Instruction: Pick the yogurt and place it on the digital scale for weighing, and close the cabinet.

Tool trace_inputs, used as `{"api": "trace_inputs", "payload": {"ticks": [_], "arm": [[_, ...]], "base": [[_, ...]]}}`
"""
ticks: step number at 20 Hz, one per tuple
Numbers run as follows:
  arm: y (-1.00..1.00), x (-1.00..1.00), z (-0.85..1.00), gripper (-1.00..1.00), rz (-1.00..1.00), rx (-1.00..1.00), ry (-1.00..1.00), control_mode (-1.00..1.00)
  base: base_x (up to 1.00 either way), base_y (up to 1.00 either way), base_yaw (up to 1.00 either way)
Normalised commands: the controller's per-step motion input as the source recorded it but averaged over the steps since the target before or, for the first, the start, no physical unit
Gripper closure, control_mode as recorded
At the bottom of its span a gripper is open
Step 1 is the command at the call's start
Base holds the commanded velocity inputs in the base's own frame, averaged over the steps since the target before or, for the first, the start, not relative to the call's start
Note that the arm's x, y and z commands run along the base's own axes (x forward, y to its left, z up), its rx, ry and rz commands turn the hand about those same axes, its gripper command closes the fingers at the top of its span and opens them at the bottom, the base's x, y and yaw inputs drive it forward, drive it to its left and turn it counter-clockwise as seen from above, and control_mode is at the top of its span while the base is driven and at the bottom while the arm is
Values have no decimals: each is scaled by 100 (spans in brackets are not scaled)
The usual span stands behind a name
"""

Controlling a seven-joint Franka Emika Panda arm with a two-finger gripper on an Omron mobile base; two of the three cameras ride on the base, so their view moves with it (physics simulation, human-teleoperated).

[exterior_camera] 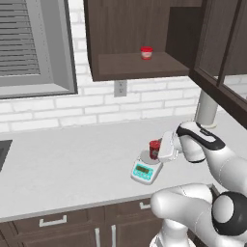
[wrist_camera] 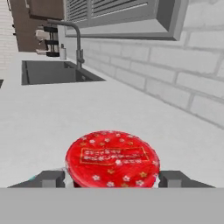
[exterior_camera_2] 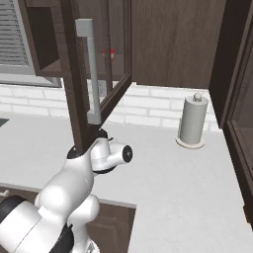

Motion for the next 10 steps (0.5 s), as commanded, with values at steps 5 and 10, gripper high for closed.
{"api": "trace_inputs", "payload": {"ticks": [5, 10], "arm": [[0, 0, 0, -100, 0, 0, -1, -100], [-12, -6, -3, -100, 0, 0, -4, -100]], "base": [[0, 0, 0], [0, 0, 0]]}}
